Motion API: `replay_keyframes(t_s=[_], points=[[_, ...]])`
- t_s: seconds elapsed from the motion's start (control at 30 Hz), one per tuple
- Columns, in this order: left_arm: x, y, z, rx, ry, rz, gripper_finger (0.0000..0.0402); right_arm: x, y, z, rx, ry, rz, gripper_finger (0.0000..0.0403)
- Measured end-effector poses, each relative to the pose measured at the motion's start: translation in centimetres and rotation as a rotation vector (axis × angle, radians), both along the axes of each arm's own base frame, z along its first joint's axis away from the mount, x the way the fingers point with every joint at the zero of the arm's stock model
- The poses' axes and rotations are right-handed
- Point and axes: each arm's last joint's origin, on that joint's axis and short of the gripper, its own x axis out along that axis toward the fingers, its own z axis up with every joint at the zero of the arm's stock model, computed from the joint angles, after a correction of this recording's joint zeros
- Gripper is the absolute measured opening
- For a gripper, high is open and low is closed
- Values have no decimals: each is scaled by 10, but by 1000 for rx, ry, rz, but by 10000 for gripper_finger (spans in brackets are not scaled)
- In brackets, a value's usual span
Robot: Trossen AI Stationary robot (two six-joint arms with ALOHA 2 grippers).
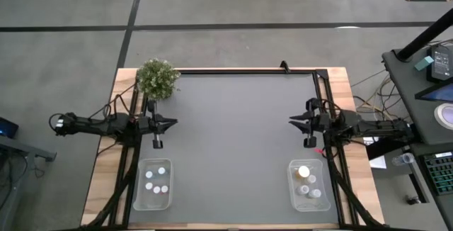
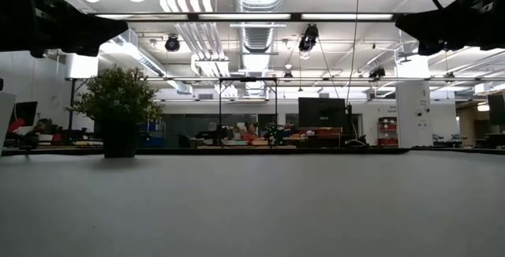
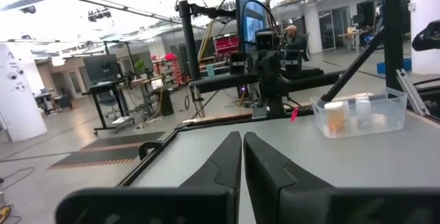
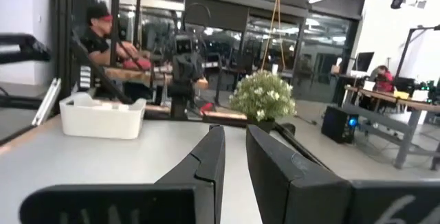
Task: Pick and place medicine bottles into bin by pill shape (circle, oval)
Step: Return to Home Position
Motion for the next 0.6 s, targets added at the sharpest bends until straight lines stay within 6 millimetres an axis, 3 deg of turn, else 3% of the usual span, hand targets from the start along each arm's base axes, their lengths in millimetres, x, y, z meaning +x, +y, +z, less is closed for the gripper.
replay_keyframes(t_s=[0.6], points=[[0, 0, -1, 1, 6, 1, 1, 1, 0, -1, 29, 16, 3, 52]])
